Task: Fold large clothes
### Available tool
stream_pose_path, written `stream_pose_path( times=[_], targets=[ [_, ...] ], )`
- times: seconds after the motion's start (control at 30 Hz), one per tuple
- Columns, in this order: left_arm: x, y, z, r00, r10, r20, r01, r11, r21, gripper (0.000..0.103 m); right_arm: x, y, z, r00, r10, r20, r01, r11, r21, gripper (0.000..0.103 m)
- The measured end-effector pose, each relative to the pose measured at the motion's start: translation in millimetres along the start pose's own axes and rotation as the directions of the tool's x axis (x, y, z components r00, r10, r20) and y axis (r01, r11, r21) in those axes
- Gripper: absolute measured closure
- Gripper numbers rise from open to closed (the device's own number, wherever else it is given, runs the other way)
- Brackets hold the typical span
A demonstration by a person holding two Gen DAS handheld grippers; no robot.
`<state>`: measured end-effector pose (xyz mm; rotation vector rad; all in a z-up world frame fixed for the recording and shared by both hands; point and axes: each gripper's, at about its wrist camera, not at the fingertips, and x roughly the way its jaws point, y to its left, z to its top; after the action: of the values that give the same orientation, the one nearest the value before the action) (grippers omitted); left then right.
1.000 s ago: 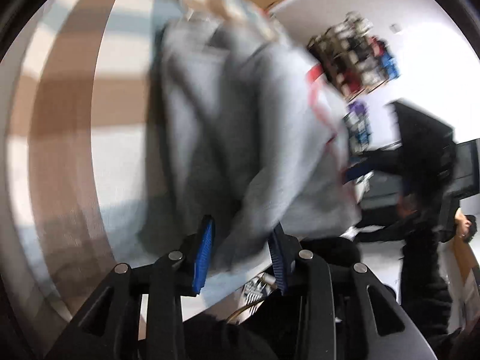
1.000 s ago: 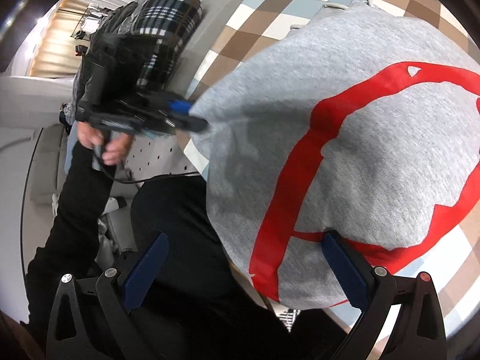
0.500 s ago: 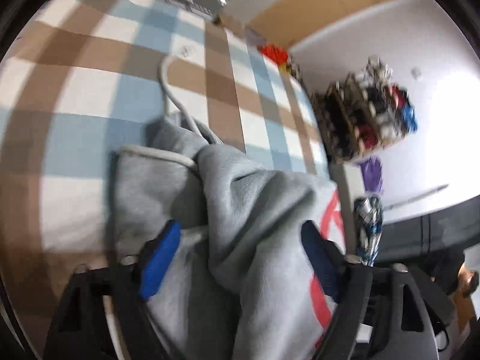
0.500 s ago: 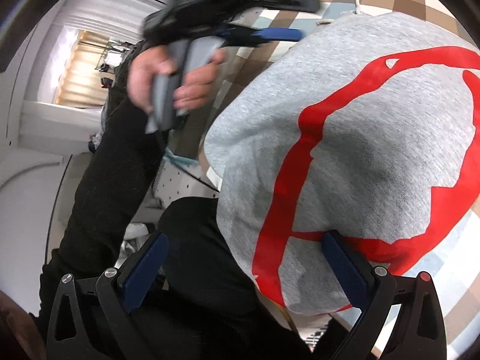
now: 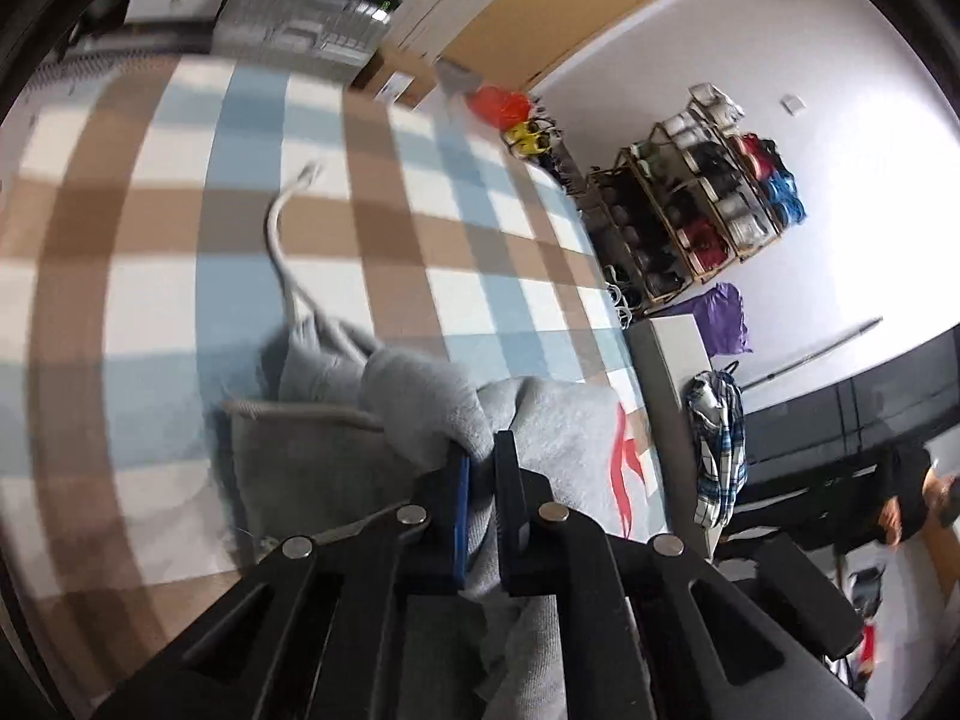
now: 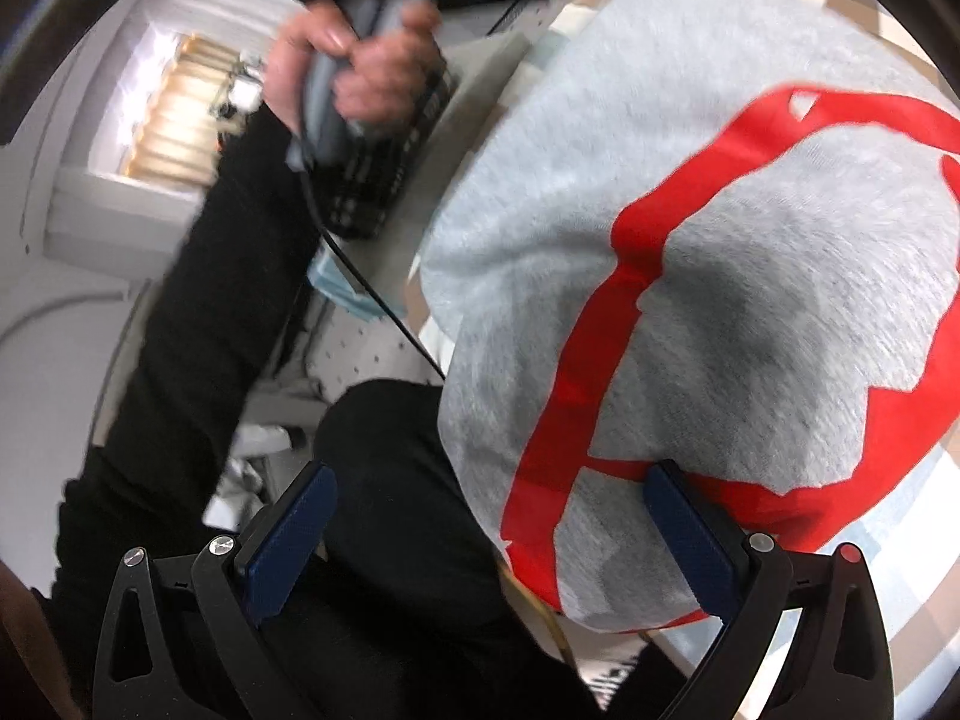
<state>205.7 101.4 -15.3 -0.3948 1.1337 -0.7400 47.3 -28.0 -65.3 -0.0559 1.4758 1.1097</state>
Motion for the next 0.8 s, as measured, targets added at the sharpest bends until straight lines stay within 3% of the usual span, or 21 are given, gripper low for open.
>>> stream_pose_path(
  times=[0.07, 0.2, 0.37, 0.43, 0.5, 0.57, 0.6, 0.63, 0.67, 0.73, 0.77, 0.8],
  targets=[
    [-3.6, -6.6, 1.1, 0.999, 0.047, -0.002, -0.047, 0.998, 0.032, 0.101, 7.6, 6.0, 5.0, 0.999, -0.029, -0.041, 0.029, 1.0, -0.01, 0.0],
    [0.1, 10.7, 0.9, 0.999, 0.042, -0.002, -0.042, 0.999, -0.009, 0.101, 17.6, 11.9, 16.3, 0.991, -0.062, -0.117, 0.06, 0.998, -0.023, 0.0],
    [8.8, 38.9, -13.3, 0.998, 0.056, 0.032, -0.052, 0.993, -0.108, 0.101, 24.0, 14.7, 23.6, 0.983, -0.078, -0.166, 0.074, 0.997, -0.026, 0.0],
    [8.0, 54.6, -13.3, 0.998, 0.033, 0.045, -0.025, 0.985, -0.169, 0.101, 21.9, 10.9, 24.5, 0.984, -0.079, -0.163, 0.076, 0.997, -0.024, 0.0],
    [3.1, 67.4, -13.1, 0.986, 0.12, 0.114, -0.092, 0.971, -0.222, 0.101, 22.3, 11.2, 25.1, 0.984, -0.082, -0.156, 0.081, 0.997, -0.013, 0.0],
    [-1.3, 84.2, -15.7, 0.986, 0.082, 0.148, -0.033, 0.951, -0.307, 0.101, 18.4, 8.9, 22.1, 0.986, -0.082, -0.145, 0.082, 0.997, -0.003, 0.0],
    [0.1, 88.2, -20.0, 0.991, 0.026, 0.131, 0.019, 0.942, -0.335, 0.101, 16.4, 6.9, 20.5, 0.988, -0.075, -0.138, 0.076, 0.997, 0.007, 0.0],
    [4.6, 83.0, -23.2, 0.995, -0.024, 0.095, 0.053, 0.949, -0.309, 0.101, 14.2, 5.9, 18.8, 0.989, -0.072, -0.132, 0.074, 0.997, 0.011, 0.0],
    [11.1, 70.4, -29.3, 0.998, -0.052, 0.034, 0.059, 0.964, -0.258, 0.097, 12.9, 5.1, 17.0, 0.99, -0.07, -0.126, 0.072, 0.997, 0.013, 0.0],
    [22.3, 44.5, -44.2, 0.997, -0.054, -0.062, 0.043, 0.985, -0.166, 0.075, 12.4, 5.4, 17.1, 0.992, -0.066, -0.104, 0.067, 0.998, 0.005, 0.0],
    [27.1, 31.4, -53.6, 0.994, -0.062, -0.094, 0.05, 0.99, -0.13, 0.051, 12.1, 5.1, 16.8, 0.993, -0.064, -0.101, 0.065, 0.998, 0.005, 0.0],
    [30.8, 21.5, -62.0, 0.992, -0.074, -0.102, 0.063, 0.992, -0.108, 0.035, 12.4, 5.0, 16.9, 0.993, -0.063, -0.099, 0.064, 0.998, 0.008, 0.0]
  ],
)
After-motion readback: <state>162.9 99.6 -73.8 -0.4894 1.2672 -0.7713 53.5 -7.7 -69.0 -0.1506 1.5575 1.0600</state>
